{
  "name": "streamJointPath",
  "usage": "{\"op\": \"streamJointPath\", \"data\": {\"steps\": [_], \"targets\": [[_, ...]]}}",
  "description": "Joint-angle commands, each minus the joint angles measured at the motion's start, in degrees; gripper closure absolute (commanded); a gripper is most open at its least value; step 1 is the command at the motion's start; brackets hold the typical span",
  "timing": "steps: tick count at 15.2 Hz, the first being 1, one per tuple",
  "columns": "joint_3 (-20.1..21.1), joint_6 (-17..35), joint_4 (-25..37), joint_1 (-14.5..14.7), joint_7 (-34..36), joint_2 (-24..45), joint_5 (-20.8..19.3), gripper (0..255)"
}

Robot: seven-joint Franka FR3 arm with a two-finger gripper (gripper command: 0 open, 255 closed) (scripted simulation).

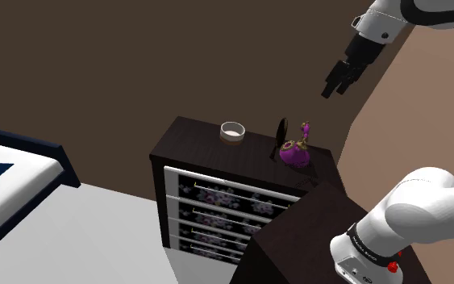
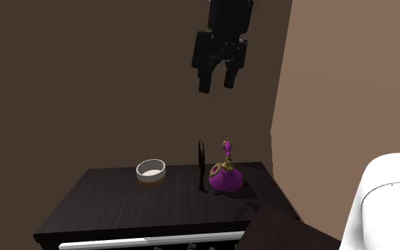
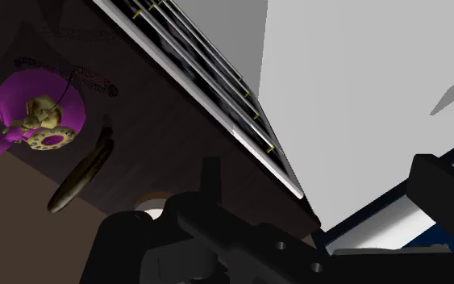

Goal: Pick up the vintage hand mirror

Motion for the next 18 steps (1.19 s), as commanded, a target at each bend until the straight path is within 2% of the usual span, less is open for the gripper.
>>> {"op": "streamJointPath", "data": {"steps": [1,9,18], "targets": [[0.0,0.0,0.0,0.0,0.0,0.0,0.0,0],[-1.1,12.6,0.0,-3.0,4.6,13.8,-1.3,0],[-3.1,23.8,4.9,-6.1,9.5,31.4,-2.1,0]]}}
